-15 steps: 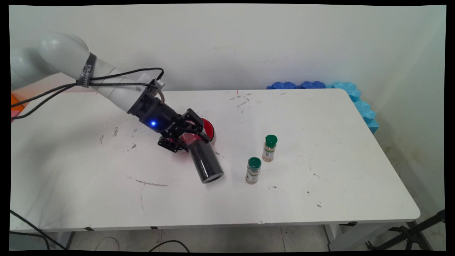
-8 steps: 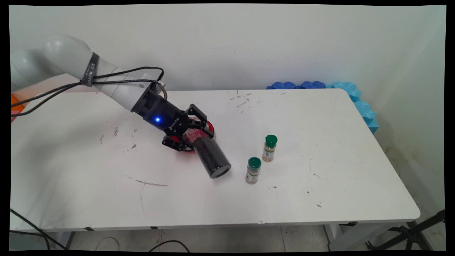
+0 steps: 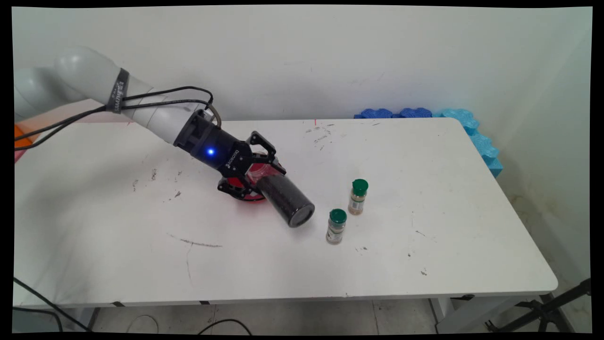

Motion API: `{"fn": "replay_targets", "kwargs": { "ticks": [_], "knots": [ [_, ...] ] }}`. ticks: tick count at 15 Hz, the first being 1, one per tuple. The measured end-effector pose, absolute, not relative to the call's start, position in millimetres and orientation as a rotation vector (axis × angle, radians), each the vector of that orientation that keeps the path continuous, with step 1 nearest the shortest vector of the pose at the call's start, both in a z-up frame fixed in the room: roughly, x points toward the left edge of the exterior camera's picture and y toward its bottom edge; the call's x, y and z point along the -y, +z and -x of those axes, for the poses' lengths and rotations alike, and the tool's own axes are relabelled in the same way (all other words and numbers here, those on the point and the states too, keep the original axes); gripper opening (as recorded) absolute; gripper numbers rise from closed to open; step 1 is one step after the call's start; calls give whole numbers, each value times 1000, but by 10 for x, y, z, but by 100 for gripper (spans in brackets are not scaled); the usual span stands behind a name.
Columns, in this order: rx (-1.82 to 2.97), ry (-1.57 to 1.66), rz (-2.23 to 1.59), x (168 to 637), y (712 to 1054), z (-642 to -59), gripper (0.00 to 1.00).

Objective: Pour the black seasoning powder in the red bowl

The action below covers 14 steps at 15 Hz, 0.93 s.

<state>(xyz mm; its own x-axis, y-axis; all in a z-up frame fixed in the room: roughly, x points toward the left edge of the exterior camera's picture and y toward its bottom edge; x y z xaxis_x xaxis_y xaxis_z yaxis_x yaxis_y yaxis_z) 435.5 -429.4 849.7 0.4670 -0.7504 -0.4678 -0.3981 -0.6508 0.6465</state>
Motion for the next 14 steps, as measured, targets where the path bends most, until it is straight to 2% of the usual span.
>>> {"fn": "replay_targets", "kwargs": {
  "ticks": [14],
  "knots": [
    [638, -1179, -2335, 4328, 8553, -4503, 0]
  ]
}}
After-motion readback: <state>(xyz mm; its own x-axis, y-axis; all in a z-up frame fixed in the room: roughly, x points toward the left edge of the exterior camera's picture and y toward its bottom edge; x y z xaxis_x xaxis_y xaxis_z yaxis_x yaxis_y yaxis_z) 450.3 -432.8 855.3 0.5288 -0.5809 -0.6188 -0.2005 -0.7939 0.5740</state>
